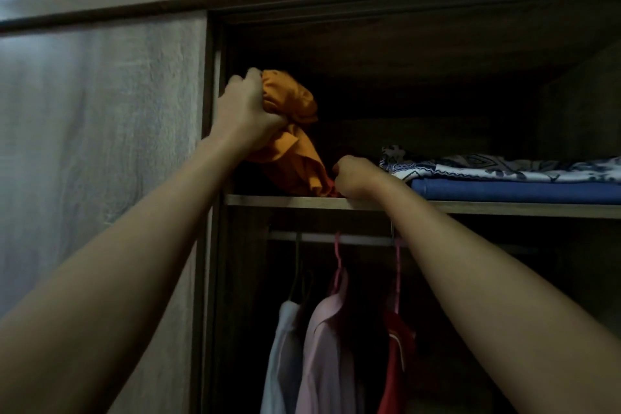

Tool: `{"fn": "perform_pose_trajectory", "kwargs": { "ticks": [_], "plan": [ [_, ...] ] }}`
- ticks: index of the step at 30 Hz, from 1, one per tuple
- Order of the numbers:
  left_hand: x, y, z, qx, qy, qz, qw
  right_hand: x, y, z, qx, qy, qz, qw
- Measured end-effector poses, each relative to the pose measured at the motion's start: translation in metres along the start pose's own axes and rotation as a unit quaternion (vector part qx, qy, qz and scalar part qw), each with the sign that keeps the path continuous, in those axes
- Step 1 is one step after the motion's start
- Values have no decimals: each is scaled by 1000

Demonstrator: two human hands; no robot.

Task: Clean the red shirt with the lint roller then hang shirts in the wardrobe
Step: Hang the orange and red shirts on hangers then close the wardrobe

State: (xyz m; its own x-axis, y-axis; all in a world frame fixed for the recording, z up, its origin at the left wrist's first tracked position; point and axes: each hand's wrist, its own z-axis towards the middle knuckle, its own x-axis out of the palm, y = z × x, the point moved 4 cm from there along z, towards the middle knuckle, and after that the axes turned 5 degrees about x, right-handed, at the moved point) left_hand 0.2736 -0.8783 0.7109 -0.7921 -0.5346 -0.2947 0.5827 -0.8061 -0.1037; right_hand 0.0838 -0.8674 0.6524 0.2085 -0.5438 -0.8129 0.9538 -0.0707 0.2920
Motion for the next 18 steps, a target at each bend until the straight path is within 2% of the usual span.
{"fn": "perform_pose_trajectory", "kwargs": {
  "ticks": [1, 3, 6, 8, 11, 14, 16, 18],
  "plan": [
    [-3, -2, -2, 5, 3, -11, 1000, -6, 1, -4, -15, -37, 60, 997],
    [-8, -10, -8, 7, -3, -37, 999, -20, 4, -19, -60, -87, 219, 970],
    [-19, -32, -16, 18, -33, -84, 996, -30, 8, -43, -120, -42, 378, 917],
    [-30, -54, -19, 32, -45, -142, 988, -36, 10, -61, -152, -17, 401, 903],
    [-46, -91, -22, 47, -45, -213, 975, -59, 9, -89, -169, -81, 380, 906],
    [-55, -127, -34, 43, -18, -262, 964, -86, -5, -121, -162, -138, 406, 889],
    [-51, -143, -49, 17, 19, -319, 947, -99, -21, -144, -141, -141, 411, 890],
    [-42, -158, -69, -17, 42, -362, 931, -100, -37, -167, -122, -105, 423, 892]
  ]
}}
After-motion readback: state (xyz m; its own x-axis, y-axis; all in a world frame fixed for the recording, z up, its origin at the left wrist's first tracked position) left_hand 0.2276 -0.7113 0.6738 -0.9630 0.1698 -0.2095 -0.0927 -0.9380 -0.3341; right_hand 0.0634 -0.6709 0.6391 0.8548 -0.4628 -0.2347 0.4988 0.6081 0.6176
